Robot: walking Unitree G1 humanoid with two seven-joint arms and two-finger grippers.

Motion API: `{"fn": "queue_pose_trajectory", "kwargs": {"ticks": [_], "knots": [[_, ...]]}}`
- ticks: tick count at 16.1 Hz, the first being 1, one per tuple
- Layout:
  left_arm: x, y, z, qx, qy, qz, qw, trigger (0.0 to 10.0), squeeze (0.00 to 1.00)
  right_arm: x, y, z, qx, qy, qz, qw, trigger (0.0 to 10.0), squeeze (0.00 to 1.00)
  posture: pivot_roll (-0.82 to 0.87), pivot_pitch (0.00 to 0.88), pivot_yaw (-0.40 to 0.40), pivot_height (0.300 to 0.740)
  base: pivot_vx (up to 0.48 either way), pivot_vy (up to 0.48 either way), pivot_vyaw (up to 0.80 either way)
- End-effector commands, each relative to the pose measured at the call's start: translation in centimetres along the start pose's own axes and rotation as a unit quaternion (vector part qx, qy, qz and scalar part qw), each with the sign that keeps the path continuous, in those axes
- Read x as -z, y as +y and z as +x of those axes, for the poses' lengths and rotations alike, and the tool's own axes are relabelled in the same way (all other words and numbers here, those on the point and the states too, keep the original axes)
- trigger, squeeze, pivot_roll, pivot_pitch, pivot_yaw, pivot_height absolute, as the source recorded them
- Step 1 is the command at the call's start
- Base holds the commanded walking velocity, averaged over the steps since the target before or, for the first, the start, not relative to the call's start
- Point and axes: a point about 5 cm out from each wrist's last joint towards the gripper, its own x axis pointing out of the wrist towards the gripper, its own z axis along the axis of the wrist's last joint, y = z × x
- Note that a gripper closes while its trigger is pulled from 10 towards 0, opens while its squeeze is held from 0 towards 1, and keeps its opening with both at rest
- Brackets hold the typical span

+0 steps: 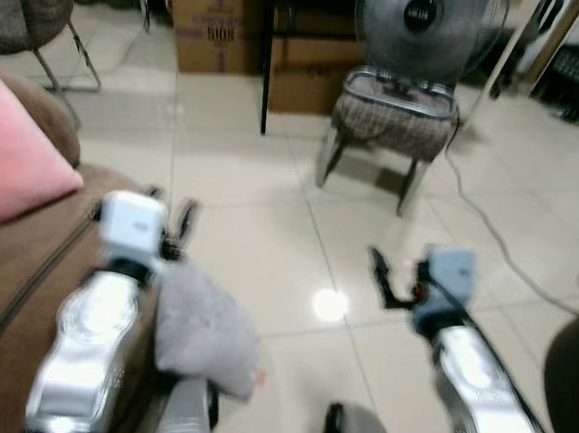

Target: Move the pillow to the sofa from floor

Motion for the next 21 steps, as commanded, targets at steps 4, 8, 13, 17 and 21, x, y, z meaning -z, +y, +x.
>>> {"fn": "queue_pose_trajectory", "kwargs": {"ticks": [4, 8, 13, 17, 21], "knots": [[-0.1, 0.9, -0.3, -0.013, 0.001, 0.011, 1.0, 10.0, 0.0, -0.7, 0.8, 0.2, -0.024, -0.013, -0.007, 1.0, 10.0, 0.0, 0.05, 0.0, -0.049, 0.62, 0.286, 0.0, 0.0], [0.3, 0.9, -0.7, -0.015, 0.013, 0.005, 1.0, 10.0, 0.0, -0.6, 1.0, -0.2, -0.031, -0.009, 0.001, 0.999, 10.0, 0.0, 0.05, 0.0, -0.051, 0.62, 0.137, 0.0, 0.4], [1.6, 0.6, -0.8, -0.008, 0.046, 0.003, 0.999, 10.0, 0.0, -0.3, 1.3, -0.6, -0.062, 0.01, -0.001, 0.998, 10.0, 0.0, 0.04, 0.0, -0.036, 0.62, 0.0, 0.0, 0.0], [2.6, -0.1, 0.1, 0.005, 0.062, -0.007, 0.998, 10.0, 0.0, -0.5, 0.9, -0.7, -0.08, 0.011, 0.006, 0.997, 10.0, 0.0, 0.04, 0.0, -0.052, 0.591, 0.0, 0.0, 0.0], [4.1, -1.2, 1.3, 0.025, 0.086, -0.013, 0.996, 10.0, 0.0, -0.7, 0.3, -1.6, -0.101, 0.028, -0.009, 0.994, 10.0, 0.0, 0.0, 0.0, -0.059, 0.551, 0.0, 0.0, 0.0]]}}
